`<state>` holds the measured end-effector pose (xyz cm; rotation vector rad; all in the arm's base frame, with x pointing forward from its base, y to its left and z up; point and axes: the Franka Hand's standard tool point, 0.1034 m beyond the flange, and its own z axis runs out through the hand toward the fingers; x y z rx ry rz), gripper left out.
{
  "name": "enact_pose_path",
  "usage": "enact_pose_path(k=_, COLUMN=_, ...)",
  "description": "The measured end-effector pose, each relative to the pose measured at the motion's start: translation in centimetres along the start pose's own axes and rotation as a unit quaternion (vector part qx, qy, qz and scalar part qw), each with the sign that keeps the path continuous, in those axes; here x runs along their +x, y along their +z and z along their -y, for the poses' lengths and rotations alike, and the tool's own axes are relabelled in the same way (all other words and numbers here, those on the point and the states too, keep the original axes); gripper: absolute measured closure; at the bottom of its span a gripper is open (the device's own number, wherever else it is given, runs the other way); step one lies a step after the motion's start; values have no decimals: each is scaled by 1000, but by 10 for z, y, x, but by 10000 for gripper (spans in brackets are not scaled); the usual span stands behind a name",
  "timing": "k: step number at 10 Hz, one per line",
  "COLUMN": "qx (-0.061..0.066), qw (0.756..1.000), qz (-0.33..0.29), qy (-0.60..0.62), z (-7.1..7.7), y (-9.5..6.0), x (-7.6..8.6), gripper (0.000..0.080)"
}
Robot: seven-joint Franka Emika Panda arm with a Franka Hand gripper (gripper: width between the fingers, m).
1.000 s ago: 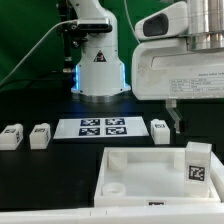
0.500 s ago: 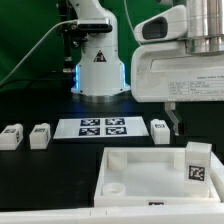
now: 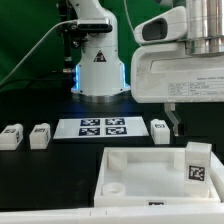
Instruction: Assemble one leg
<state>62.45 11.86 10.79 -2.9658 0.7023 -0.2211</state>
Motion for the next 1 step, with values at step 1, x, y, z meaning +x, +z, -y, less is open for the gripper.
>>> enact_pose_path(k=1, qx=0, qw=1000, qz=0, qy=0, z=0, y=0, x=0, gripper=150)
